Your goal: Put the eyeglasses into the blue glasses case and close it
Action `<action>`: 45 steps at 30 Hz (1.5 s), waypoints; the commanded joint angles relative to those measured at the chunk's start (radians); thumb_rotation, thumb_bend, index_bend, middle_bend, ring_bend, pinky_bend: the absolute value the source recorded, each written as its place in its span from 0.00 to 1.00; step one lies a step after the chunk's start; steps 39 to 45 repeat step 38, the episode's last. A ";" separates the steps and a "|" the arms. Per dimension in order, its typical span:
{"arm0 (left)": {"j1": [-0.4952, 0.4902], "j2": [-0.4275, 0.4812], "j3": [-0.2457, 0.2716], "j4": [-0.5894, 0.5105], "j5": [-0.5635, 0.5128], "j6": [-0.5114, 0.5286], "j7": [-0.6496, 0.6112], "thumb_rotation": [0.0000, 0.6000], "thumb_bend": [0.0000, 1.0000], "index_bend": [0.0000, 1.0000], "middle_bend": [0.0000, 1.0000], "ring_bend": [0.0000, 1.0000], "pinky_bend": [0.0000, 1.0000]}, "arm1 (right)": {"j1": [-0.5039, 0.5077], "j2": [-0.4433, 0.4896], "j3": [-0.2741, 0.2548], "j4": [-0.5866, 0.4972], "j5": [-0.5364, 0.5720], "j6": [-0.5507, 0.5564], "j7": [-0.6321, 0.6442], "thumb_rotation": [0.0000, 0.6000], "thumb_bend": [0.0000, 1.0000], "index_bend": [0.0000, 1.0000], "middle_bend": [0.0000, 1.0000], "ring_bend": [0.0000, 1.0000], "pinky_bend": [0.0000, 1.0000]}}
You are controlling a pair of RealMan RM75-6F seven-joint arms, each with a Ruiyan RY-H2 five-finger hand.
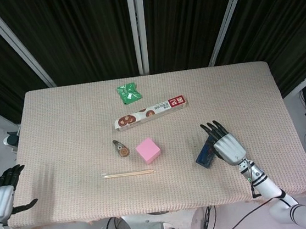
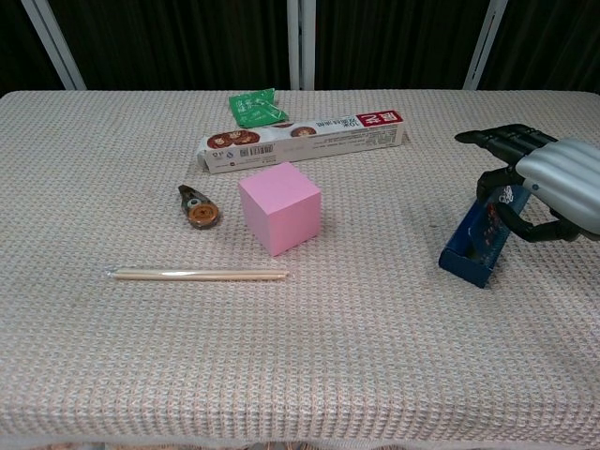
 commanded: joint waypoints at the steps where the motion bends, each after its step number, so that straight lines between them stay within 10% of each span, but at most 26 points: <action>1: 0.001 0.000 0.000 0.002 0.001 0.002 -0.002 0.81 0.09 0.07 0.06 0.07 0.19 | 0.003 -0.019 -0.003 0.031 -0.005 0.005 0.011 1.00 0.31 0.01 0.00 0.00 0.00; 16: 0.005 0.005 0.001 -0.006 0.005 0.012 0.002 0.81 0.09 0.07 0.06 0.07 0.19 | -0.002 -0.037 0.037 0.069 0.002 0.131 0.069 1.00 0.18 0.00 0.00 0.00 0.00; 26: 0.007 0.020 -0.002 -0.040 0.017 0.033 0.025 0.82 0.09 0.07 0.05 0.07 0.19 | -0.142 0.233 0.053 -0.151 0.046 0.312 0.097 1.00 0.15 0.00 0.00 0.00 0.00; 35: 0.011 0.032 -0.008 -0.082 0.037 0.072 0.062 0.81 0.09 0.07 0.05 0.07 0.19 | -0.316 0.545 0.007 -0.555 0.256 0.151 -0.181 1.00 0.15 0.00 0.00 0.00 0.00; 45: 0.010 0.034 -0.011 -0.087 0.041 0.078 0.068 0.81 0.09 0.07 0.05 0.07 0.19 | -0.338 0.580 0.015 -0.601 0.288 0.133 -0.144 1.00 0.15 0.00 0.00 0.00 0.00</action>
